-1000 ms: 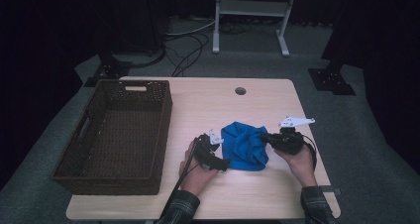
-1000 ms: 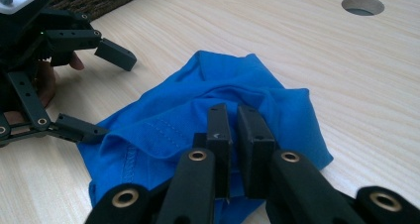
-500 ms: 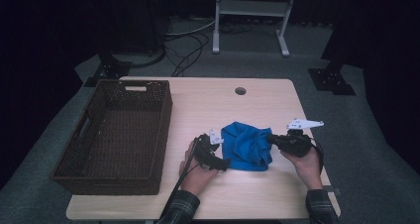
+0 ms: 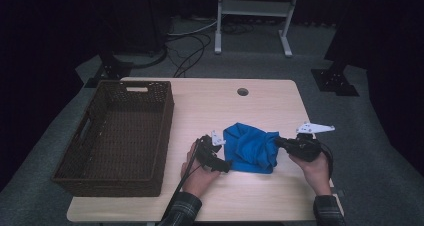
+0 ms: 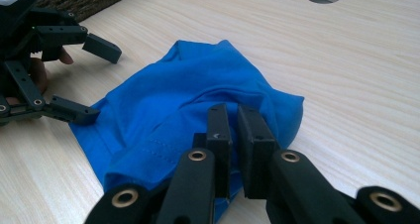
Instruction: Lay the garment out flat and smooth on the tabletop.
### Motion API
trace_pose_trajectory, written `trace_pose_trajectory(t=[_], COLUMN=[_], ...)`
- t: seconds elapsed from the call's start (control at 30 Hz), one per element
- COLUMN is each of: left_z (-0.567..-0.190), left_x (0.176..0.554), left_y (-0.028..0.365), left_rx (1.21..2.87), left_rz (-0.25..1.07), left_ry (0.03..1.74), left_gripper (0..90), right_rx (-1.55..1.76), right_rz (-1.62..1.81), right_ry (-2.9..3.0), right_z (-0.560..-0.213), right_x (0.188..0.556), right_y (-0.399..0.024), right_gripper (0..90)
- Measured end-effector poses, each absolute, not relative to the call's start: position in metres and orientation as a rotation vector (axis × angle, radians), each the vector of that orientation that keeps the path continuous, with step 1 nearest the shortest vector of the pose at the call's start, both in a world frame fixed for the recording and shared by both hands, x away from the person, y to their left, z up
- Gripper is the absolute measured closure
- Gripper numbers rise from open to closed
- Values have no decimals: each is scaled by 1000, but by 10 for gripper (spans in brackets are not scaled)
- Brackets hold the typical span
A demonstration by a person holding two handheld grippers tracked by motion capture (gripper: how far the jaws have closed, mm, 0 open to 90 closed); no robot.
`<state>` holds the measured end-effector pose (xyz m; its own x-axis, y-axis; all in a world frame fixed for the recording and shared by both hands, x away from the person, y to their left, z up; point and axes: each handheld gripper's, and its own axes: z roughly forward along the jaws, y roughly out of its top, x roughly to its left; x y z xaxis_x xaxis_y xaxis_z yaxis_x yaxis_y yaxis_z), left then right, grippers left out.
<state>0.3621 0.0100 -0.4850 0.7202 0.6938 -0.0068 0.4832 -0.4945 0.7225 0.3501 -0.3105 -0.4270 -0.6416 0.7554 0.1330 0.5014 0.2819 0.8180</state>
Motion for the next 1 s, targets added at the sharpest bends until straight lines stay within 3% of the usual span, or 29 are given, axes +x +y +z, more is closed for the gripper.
trace_pose_trajectory(t=[1.0], left_z=[-485], left_x=[362], left_y=[10], left_rx=[2191], left_rz=[371], left_ry=[889], left_gripper=[5], right_rx=[1230], right_rz=[1286], right_ry=[2199], right_z=[-429], right_x=[329], right_y=[-342], right_gripper=[845])
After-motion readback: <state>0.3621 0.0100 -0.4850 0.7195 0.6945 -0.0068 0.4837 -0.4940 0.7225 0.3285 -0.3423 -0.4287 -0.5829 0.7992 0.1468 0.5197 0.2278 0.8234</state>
